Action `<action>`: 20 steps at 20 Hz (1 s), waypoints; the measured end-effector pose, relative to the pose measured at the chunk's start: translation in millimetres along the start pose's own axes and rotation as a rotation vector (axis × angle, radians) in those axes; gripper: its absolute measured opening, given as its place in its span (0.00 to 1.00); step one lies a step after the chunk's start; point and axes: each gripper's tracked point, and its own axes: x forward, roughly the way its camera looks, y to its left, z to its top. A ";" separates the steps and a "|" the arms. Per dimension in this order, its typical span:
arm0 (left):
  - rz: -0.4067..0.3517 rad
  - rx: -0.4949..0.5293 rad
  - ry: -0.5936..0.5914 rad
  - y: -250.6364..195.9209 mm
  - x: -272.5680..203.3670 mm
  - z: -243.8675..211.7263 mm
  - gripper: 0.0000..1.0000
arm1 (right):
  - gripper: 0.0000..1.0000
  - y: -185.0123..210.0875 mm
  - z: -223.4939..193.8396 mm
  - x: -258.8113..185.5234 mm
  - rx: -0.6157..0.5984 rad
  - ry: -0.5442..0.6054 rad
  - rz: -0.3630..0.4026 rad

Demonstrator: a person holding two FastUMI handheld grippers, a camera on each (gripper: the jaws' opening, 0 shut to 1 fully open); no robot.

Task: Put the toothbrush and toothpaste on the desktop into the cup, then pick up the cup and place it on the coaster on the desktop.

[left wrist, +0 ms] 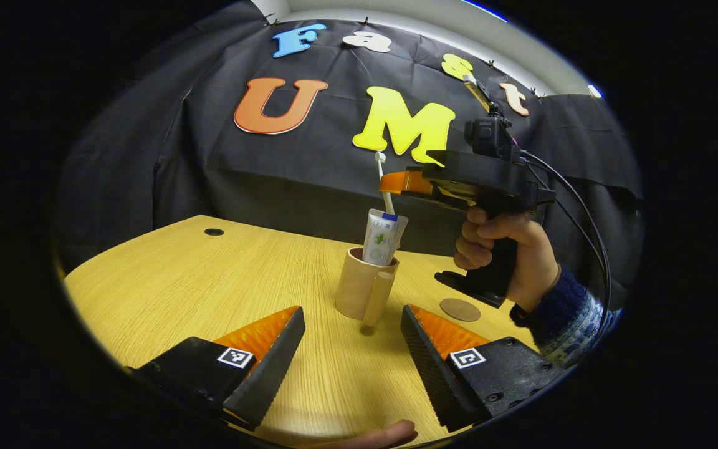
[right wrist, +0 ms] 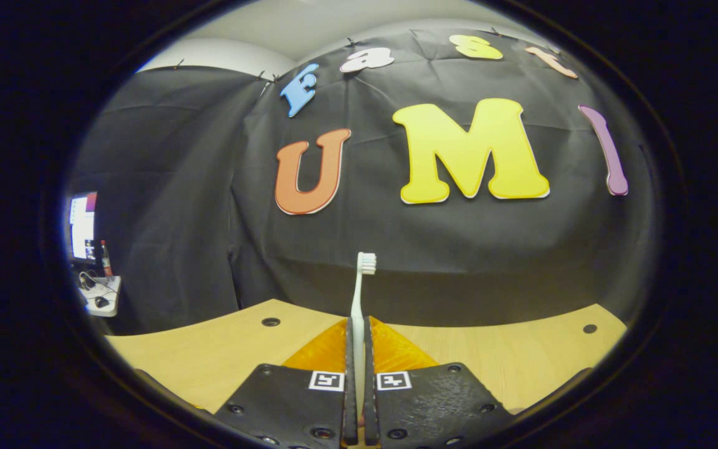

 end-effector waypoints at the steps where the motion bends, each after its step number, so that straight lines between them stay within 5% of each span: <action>1: 0.000 -0.003 0.001 -0.5 -0.5 -0.3 0.98 | 0.04 1.2 -0.7 -0.4 0.007 0.005 0.005; 7: 0.015 -0.005 0.004 1.9 -0.9 -1.0 0.99 | 0.14 16.6 -5.8 -18.4 0.033 0.007 0.091; 16: 0.044 -0.031 0.025 3.4 0.1 0.9 0.98 | 0.82 9.4 14.1 -64.2 0.032 -0.035 0.097; 20: 0.045 -0.017 0.045 1.8 9.5 14.1 0.98 | 0.94 3.4 25.1 -90.7 0.022 -0.058 0.089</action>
